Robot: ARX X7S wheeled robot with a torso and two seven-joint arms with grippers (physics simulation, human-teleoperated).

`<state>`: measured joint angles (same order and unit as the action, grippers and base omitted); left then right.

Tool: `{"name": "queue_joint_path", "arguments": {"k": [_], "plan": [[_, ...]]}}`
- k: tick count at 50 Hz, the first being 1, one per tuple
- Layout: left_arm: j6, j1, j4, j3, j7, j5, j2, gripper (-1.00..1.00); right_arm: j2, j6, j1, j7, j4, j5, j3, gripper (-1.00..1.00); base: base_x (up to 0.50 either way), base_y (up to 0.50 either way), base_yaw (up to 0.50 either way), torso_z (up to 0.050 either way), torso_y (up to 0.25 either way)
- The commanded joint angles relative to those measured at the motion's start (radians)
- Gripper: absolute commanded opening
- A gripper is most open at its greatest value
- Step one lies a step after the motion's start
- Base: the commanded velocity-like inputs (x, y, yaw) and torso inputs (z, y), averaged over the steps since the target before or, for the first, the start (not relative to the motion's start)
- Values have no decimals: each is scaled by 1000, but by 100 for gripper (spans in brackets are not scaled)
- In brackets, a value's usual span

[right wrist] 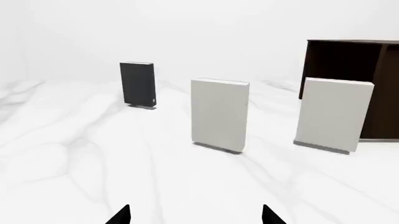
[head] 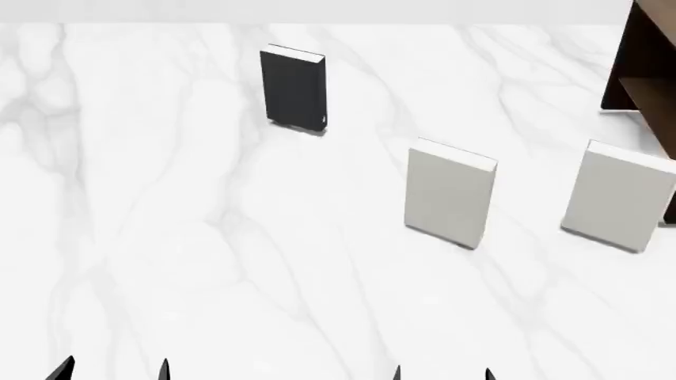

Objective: Pick up the book on the left and place it on top of the shelf.

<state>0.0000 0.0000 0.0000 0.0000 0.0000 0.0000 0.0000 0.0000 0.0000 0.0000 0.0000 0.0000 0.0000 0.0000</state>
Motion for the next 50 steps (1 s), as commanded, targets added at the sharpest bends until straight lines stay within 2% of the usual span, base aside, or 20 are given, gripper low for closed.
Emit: {"name": "queue_joint_path", "arguments": {"k": [1,20,34,50], "plan": [[-4,-1,2,17,-22,-15,-15,100,17,12,2,9,-6,27,-18,100,0,0,0,0,0],[8,-9,-15,70,-79,-55,-60,100,64,11,6,43,4,78,-73,100,0,0,0,0,0],[10,-11,-14,90,-105,-70,-77,100,78,8,12,64,13,100,-91,100,0,-496,0,0,0],[17,-7,-9,111,-124,-87,-95,100,97,4,13,91,12,107,-114,100,0,-11,0,0,0]]}}
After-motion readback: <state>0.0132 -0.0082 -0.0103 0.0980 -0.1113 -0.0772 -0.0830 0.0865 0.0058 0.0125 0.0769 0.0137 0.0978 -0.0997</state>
